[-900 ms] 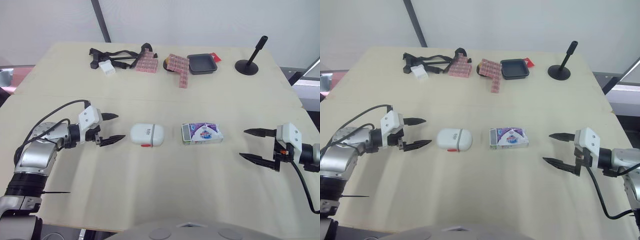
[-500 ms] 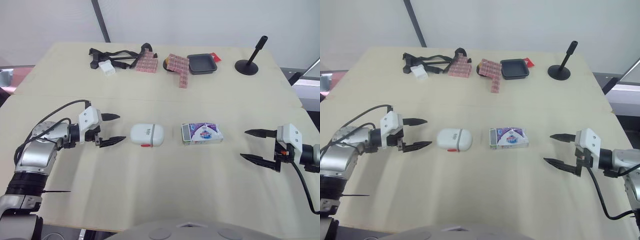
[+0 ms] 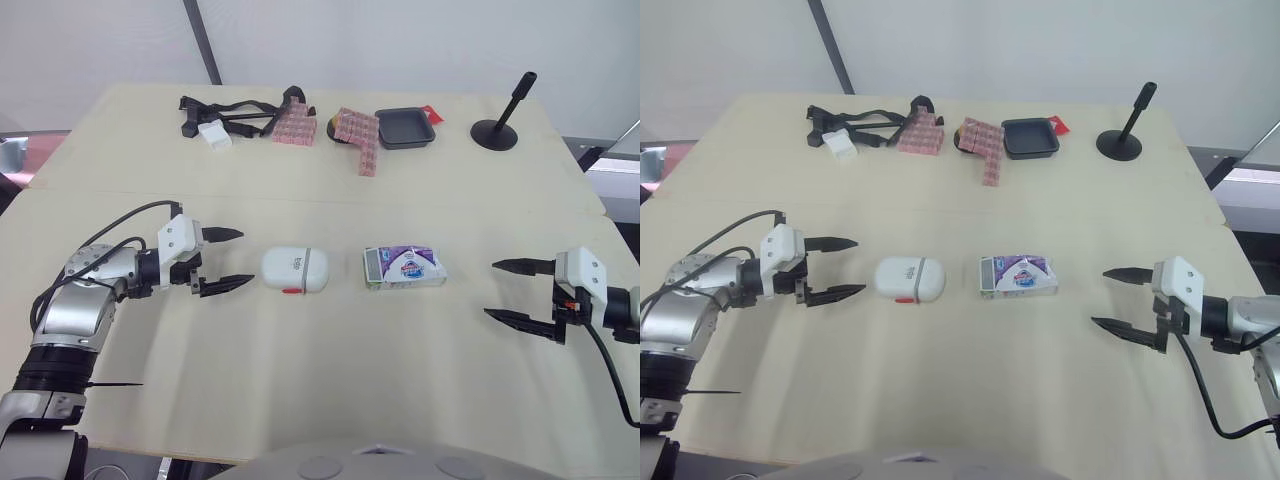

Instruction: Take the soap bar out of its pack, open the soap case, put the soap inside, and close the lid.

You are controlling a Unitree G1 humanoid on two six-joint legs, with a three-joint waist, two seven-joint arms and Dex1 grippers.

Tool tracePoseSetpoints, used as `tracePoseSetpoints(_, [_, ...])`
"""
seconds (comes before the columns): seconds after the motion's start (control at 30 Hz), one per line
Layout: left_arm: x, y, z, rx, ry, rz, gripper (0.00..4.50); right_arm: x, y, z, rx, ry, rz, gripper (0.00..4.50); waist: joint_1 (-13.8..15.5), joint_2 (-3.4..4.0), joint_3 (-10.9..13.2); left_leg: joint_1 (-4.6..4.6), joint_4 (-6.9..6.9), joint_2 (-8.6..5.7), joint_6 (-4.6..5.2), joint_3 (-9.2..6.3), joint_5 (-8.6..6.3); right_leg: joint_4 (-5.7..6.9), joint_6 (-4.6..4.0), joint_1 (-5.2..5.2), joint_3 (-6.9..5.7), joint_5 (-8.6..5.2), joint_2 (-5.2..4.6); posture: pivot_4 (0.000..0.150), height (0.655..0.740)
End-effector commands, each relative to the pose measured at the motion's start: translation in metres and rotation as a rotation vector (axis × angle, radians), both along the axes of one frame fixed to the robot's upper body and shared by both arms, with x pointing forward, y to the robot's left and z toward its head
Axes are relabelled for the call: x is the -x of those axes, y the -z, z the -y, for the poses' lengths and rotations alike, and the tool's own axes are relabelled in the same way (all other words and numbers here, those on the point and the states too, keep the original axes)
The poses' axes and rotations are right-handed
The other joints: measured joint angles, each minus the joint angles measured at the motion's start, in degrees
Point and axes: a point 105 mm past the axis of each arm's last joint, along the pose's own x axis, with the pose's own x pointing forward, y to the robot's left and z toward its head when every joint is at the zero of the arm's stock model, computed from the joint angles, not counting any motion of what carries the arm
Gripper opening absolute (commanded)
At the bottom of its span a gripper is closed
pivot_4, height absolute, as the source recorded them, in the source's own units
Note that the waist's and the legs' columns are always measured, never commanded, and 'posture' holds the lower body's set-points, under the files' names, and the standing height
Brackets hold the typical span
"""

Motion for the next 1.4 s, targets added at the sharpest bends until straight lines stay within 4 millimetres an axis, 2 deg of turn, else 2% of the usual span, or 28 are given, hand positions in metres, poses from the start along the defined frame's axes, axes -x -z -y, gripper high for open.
tracePoseSetpoints(0.03, [0.012,-0.018,0.003,0.067,0.089,0.071,4.48,-0.011,-0.017,-0.002,0.117,-0.108,0.023,4.5,-0.3,0.03,0.0,-0.01,0.02,-0.01,0.0,0.04,0.01,0.04,0.0,-0.06,0.05,0.0,0.0,0.15,0.74])
tracePoseSetpoints(0.23, [0.028,-0.025,0.016,0.172,0.091,0.105,4.48,-0.018,-0.025,-0.019,0.192,-0.237,-0.039,4.5,0.0,0.06,0.0,-0.02,0.01,0.05,0.16,0.06,-0.06,0.13,-0.07,-0.09,-0.04,-0.04,0.02,0.15,0.74])
tracePoseSetpoints(0.43, [0.049,-0.017,0.024,0.213,0.081,0.09,4.48,-0.029,-0.034,-0.041,0.226,-0.322,-0.049,4.5,0.3,0.11,-0.1,-0.06,0.06,0.07,0.17,0.06,-0.06,0.15,-0.07,-0.25,-0.12,-0.04,0.0,0.15,0.74])
tracePoseSetpoints(0.53, [0.056,-0.02,0.029,0.228,0.089,0.092,4.48,-0.033,-0.037,-0.047,0.244,-0.34,-0.052,4.5,0.5,0.1,-0.1,-0.04,0.06,0.11,0.17,0.07,-0.06,0.16,-0.07,-0.25,-0.15,-0.04,0.01,0.15,0.74])
tracePoseSetpoints(0.73, [0.07,-0.012,0.038,0.249,0.082,0.054,4.48,-0.044,-0.047,-0.064,0.266,-0.382,-0.023,4.5,0.4,0.16,-0.1,-0.03,0.1,0.13,0.13,0.06,-0.03,0.15,-0.08,-0.26,-0.19,-0.04,0.02,0.15,0.74])
tracePoseSetpoints(1.13, [0.084,-0.009,0.05,0.269,0.092,0.025,4.48,-0.056,-0.034,-0.088,0.319,-0.455,-0.004,4.5,-0.1,0.17,-0.1,-0.04,0.1,0.14,-0.04,0.07,0.06,0.17,-0.07,-0.29,-0.2,-0.04,0.03,0.15,0.74])
tracePoseSetpoints(1.4, [0.09,-0.003,0.052,0.272,0.055,0.003,4.48,-0.063,-0.033,-0.09,0.364,-0.48,0.032,4.5,-0.2,0.17,-0.1,-0.04,0.1,0.14,-0.06,0.08,0.07,0.18,-0.07,-0.28,-0.2,-0.04,0.02,0.15,0.74])
